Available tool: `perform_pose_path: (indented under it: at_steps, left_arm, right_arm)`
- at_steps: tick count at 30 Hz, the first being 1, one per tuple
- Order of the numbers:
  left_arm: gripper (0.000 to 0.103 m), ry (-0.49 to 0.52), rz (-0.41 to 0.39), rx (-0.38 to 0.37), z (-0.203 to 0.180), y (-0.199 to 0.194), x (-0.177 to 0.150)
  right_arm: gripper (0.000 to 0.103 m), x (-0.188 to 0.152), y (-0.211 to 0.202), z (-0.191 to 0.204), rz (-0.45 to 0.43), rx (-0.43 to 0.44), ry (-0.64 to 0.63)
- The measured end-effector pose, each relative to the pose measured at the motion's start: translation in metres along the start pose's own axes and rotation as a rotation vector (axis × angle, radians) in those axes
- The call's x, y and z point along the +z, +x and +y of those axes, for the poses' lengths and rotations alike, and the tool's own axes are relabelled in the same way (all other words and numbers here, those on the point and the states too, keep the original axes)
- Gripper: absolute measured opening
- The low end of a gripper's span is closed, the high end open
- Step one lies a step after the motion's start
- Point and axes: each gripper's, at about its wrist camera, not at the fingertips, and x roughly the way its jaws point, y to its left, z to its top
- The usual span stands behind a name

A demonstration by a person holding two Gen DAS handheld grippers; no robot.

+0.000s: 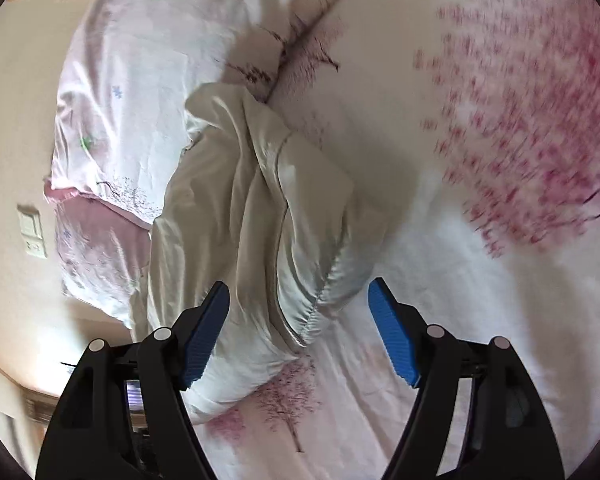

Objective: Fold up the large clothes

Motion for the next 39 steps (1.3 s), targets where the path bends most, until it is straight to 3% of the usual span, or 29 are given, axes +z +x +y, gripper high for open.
perform_pose_path:
  at_steps: [9, 17, 25, 31, 39]
  left_arm:
    - [0.069, -0.029, -0.017, -0.018, -0.007, 0.022, 0.01]
    - [0.056, -0.103, -0.046, -0.067, 0.003, 0.033, 0.017]
    - [0.032, -0.118, -0.071, -0.109, -0.003, 0.03, 0.02]
    - [0.024, -0.064, -0.085, -0.136, -0.017, 0.016, 0.024]
    - [0.023, -0.028, -0.116, -0.151, -0.015, -0.021, 0.018]
  right_arm:
    - [0.071, 0.009, 0.025, -0.01, -0.019, 0.027, 0.051]
    - [0.059, 0.015, 0.038, -0.011, -0.038, 0.053, 0.029]
    - [0.031, 0.013, 0.031, 0.001, -0.073, 0.115, -0.026]
    - [0.027, 0.009, 0.018, 0.018, -0.097, 0.144, -0.086]
    - [0.026, -0.022, -0.003, 0.034, -0.074, 0.172, -0.166]
